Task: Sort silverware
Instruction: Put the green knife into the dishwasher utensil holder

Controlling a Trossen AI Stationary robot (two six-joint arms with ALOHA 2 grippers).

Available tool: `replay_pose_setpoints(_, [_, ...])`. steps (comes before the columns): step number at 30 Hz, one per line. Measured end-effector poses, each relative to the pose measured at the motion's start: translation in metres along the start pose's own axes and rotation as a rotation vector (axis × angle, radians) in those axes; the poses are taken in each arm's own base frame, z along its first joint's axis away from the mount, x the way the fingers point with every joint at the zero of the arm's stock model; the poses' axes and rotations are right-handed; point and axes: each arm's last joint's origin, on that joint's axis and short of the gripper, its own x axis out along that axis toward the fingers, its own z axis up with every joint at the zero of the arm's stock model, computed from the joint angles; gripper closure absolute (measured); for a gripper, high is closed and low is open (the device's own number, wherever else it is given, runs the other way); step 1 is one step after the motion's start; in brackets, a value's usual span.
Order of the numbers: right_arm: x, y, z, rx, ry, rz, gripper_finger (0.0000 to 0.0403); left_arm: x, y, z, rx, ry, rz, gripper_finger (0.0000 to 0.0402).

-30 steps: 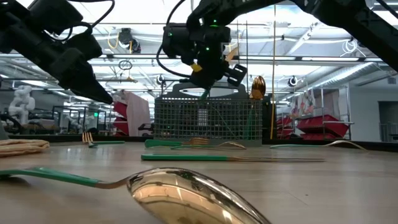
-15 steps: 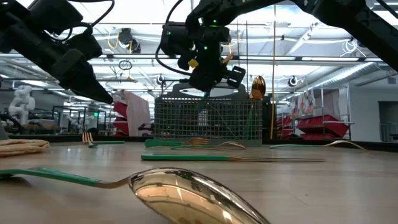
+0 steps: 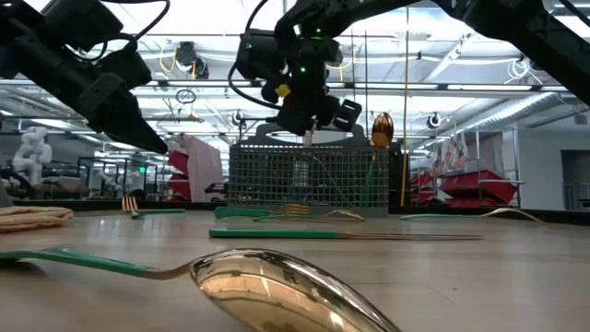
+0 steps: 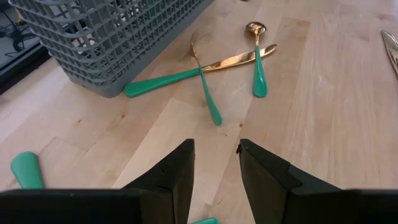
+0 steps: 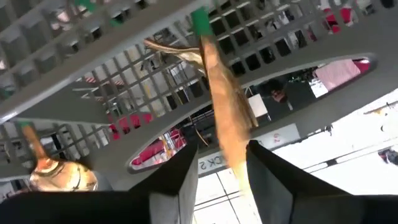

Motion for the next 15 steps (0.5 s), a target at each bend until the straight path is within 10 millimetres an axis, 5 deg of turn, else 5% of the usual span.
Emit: replay_pose_setpoints(15, [-0.0013, -0.0067, -0.0011, 0.171, 0.093, -0.061, 0.0275, 0.0000, -0.0001, 0.0000, -0.001, 0.000, 0.000, 0.0270])
